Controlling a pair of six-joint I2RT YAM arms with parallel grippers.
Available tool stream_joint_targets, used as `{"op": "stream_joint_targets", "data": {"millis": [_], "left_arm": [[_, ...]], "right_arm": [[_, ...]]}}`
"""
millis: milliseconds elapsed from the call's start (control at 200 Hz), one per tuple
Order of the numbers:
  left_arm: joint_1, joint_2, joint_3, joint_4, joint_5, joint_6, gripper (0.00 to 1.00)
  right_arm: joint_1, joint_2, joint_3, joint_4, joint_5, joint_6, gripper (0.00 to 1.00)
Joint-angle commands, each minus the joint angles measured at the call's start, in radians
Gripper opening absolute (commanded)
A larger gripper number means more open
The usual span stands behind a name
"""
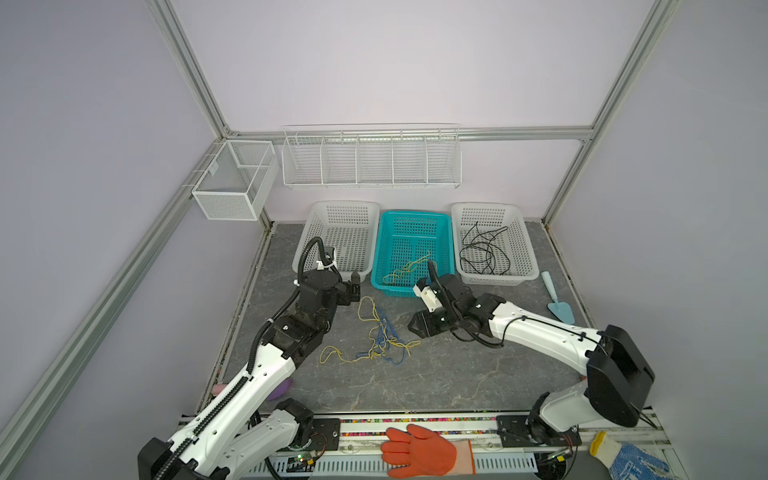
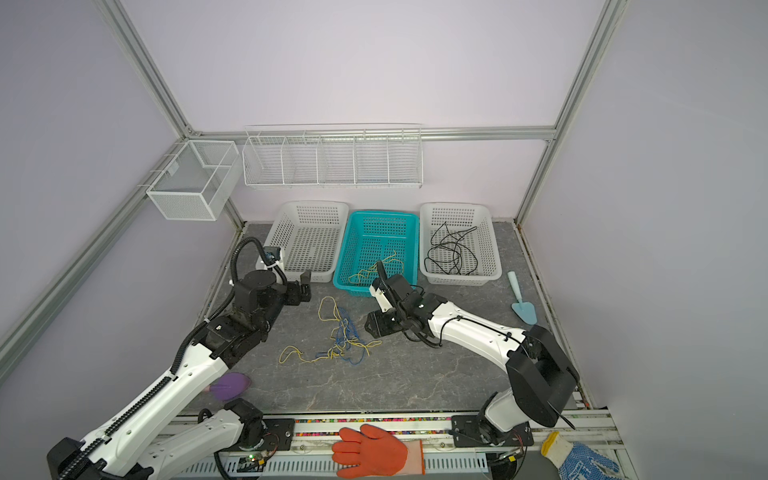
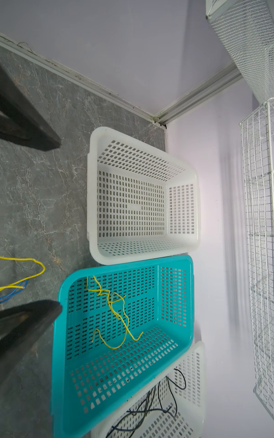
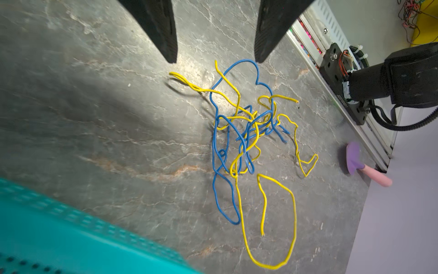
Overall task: Untangle the cables
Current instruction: 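Open the right gripper over the teal basket and return to the tangle, then grasp the yellow and blue cable tangle with the right gripper and lift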
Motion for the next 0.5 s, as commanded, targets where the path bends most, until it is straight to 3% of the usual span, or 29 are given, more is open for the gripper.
{"op": "stream_joint_targets", "data": {"millis": [0, 325, 495], "left_arm": [[-0.004, 0.001, 0.002, -0.001, 0.006, 0.007, 0.99], [-0.006, 0.006, 0.000, -0.001, 0.002, 0.010, 0.99], [-0.006, 0.009, 0.000, -0.002, 0.002, 0.013, 0.99]], "right_arm": [[0.041, 0.057, -0.001, 0.069, -0.014, -0.030, 0.55], [0.117, 0.189, 0.037, 0.074, 0.027, -0.074, 0.52], [0.130, 0.220, 0.039, 0.077, 0.029, -0.077, 0.38]]}}
